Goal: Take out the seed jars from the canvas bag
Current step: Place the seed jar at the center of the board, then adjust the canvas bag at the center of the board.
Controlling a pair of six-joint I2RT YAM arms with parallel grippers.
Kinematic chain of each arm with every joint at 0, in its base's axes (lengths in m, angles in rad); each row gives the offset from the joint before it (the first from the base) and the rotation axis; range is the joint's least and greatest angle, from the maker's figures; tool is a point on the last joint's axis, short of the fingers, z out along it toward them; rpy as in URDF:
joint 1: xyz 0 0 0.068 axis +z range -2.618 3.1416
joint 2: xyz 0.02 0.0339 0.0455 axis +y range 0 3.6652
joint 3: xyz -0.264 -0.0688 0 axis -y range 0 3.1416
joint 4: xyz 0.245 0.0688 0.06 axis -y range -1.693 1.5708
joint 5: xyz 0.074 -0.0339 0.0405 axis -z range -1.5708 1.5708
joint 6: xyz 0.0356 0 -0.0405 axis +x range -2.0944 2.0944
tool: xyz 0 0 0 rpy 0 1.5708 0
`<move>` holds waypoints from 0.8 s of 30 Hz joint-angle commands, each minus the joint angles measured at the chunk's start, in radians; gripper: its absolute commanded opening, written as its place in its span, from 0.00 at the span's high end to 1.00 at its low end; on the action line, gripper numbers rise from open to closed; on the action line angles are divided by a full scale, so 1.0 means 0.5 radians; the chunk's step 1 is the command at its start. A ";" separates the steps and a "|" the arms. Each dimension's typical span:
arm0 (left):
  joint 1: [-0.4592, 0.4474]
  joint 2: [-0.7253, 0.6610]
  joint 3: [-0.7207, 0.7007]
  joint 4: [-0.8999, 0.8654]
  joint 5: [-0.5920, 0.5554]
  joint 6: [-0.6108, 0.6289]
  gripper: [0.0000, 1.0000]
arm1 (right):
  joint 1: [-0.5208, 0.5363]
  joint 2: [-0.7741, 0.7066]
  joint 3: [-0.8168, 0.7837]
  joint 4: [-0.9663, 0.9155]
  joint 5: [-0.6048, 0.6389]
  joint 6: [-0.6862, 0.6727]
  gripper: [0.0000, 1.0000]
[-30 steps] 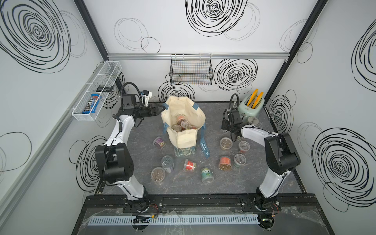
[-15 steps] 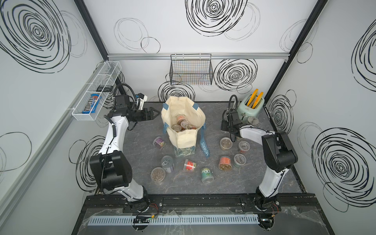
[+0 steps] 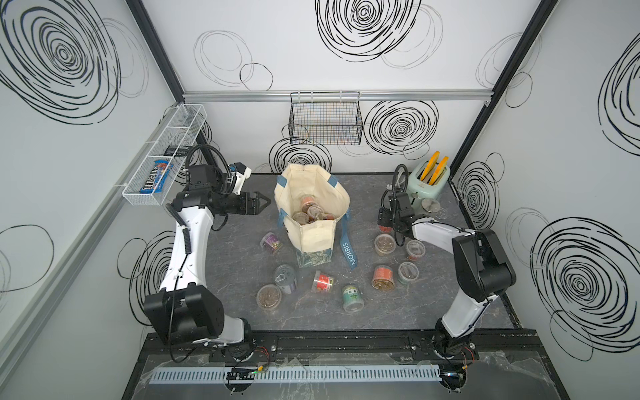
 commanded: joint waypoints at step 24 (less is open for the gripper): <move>-0.368 -0.245 -0.233 0.160 -0.422 -0.275 0.04 | 0.470 -0.383 0.679 -0.555 -0.567 -0.405 0.20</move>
